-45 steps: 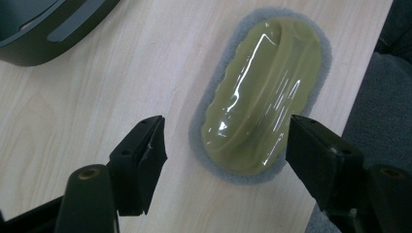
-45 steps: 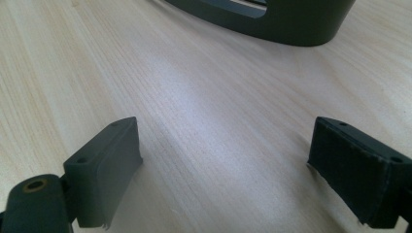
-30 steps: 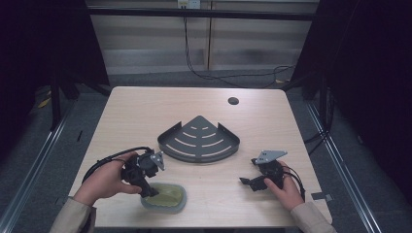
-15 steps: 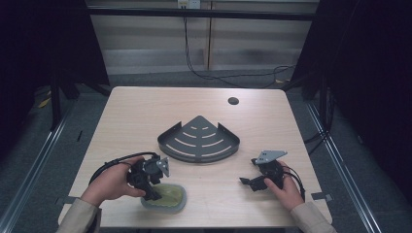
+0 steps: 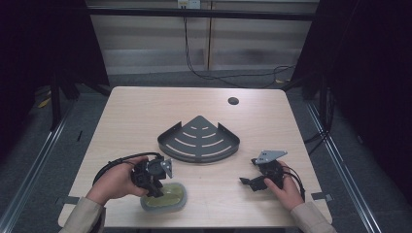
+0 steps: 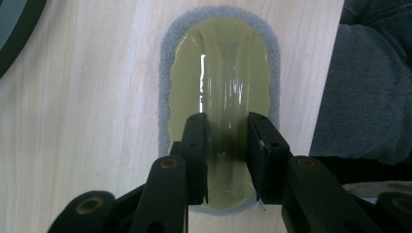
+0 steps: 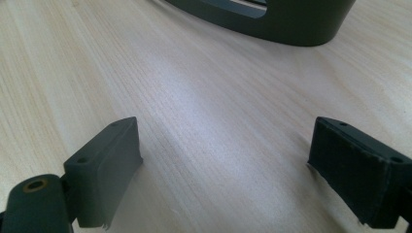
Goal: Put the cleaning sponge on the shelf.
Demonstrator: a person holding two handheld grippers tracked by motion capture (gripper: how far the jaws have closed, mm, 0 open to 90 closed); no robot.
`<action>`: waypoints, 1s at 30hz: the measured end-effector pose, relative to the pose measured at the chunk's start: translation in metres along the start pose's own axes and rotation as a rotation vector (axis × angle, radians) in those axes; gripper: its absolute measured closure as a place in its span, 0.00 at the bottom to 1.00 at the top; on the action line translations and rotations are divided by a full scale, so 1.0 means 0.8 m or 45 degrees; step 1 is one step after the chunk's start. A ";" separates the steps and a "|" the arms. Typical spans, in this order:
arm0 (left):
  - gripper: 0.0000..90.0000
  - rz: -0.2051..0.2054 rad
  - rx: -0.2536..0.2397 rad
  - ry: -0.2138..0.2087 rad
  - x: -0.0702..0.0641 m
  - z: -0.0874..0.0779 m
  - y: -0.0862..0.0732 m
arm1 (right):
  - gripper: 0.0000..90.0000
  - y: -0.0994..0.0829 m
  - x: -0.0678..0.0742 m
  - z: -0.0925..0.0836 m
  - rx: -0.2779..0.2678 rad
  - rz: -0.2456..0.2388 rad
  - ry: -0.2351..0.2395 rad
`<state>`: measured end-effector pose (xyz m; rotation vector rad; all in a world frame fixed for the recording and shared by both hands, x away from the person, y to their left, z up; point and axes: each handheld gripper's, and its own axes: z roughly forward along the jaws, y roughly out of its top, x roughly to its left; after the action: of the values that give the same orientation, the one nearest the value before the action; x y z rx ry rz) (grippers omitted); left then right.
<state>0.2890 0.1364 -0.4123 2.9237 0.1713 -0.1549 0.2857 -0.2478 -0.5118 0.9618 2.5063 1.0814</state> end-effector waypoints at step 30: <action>0.79 -0.288 -0.022 0.039 0.037 -0.052 -0.022 | 0.12 0.000 0.000 0.000 0.001 0.001 0.000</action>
<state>0.3199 0.1657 -0.3790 2.8834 0.5059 -0.1418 0.2856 -0.2478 -0.5118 0.9632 2.5069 1.0812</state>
